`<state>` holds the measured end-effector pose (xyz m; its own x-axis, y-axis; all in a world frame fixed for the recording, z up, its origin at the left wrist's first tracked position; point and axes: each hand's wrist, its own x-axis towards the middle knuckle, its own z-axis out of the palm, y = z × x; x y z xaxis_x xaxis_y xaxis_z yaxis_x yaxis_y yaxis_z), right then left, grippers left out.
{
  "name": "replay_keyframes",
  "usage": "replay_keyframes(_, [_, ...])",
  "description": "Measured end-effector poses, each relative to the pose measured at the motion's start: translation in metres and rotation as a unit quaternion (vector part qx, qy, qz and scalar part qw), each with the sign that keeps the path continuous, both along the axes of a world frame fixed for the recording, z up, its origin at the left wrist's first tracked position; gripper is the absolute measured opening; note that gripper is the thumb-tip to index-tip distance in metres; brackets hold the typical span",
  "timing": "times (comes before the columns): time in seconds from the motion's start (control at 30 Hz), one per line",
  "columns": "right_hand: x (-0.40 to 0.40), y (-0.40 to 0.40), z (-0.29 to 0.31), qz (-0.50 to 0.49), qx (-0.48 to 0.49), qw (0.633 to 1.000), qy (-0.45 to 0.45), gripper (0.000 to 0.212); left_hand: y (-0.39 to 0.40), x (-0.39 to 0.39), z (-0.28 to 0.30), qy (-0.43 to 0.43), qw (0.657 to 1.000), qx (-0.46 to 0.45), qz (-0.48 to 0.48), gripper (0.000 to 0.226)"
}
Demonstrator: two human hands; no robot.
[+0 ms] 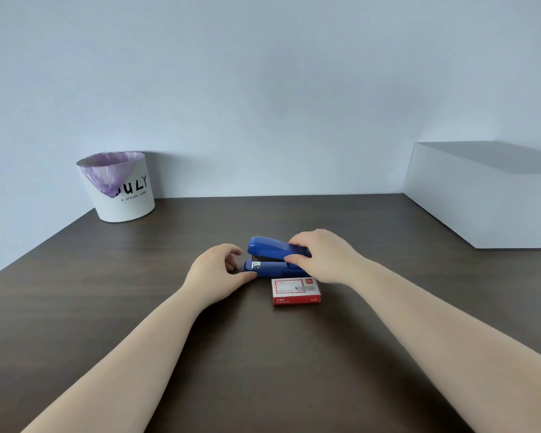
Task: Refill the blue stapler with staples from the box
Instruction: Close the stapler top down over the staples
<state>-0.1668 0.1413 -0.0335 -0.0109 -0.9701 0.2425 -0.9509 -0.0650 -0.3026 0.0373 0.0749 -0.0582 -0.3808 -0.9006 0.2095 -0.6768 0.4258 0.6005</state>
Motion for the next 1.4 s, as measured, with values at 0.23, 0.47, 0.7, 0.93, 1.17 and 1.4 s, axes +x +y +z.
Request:
replay_keyframes(0.23, [-0.038, 0.021, -0.012, -0.065, -0.013, 0.996, -0.053, 0.025, -0.022, -0.016, 0.007, -0.078, 0.997, 0.022, 0.017, 0.015])
replay_keyframes(0.47, [-0.069, 0.021, -0.014, -0.157, -0.040, 0.984, -0.075, 0.023, -0.034, -0.074, 0.021, -0.147, 0.989, -0.012, -0.001, 0.020])
replay_keyframes(0.7, [-0.116, 0.009, -0.022, -0.251, -0.071, 0.960, -0.104, 0.023, -0.050, -0.129, 0.016, -0.149, 0.982, -0.019, -0.116, 0.027])
replay_keyframes(0.93, [-0.192, -0.021, -0.026, -0.374, -0.112, 0.914, -0.114, 0.022, -0.089, -0.173, 0.011, -0.102, 0.975, -0.013, -0.199, 0.028])
replay_keyframes(1.17, [-0.241, -0.049, -0.027, -0.446, -0.120, 0.883, -0.080, 0.024, -0.107, -0.223, 0.004, -0.074, 0.970, -0.024, -0.232, 0.026])
replay_keyframes(1.4, [-0.272, -0.070, -0.025, -0.473, -0.132, 0.865, -0.100, 0.021, -0.111, -0.249, 0.001, -0.059, 0.968, -0.047, -0.240, 0.024])
